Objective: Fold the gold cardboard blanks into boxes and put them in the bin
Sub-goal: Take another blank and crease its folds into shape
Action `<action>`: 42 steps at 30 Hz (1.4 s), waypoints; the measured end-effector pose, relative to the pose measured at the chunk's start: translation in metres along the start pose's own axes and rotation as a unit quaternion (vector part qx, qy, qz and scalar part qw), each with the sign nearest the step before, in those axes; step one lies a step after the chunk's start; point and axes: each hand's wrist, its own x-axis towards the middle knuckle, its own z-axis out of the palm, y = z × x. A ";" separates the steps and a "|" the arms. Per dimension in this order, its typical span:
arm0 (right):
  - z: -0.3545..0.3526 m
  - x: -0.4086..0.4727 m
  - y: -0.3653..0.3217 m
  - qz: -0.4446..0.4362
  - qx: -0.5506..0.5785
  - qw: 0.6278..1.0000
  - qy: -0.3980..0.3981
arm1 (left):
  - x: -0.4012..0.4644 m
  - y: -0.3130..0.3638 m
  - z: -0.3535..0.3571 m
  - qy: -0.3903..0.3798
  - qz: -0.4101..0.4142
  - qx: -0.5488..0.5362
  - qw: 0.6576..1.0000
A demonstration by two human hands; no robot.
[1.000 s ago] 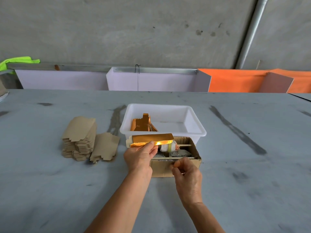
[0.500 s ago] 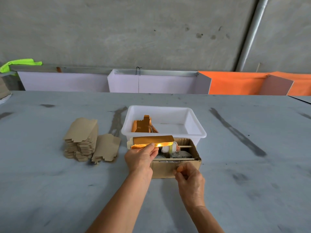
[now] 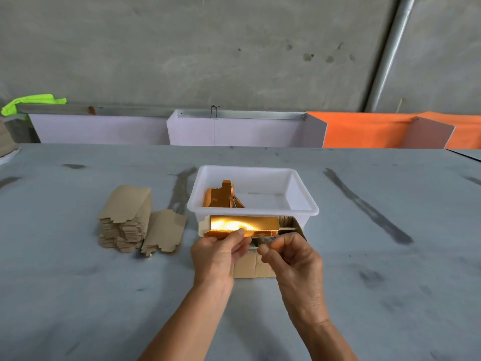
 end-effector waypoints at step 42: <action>0.018 0.016 -0.013 0.125 -0.136 0.983 -0.005 | -0.016 0.000 -0.004 -0.012 0.023 0.039 0.999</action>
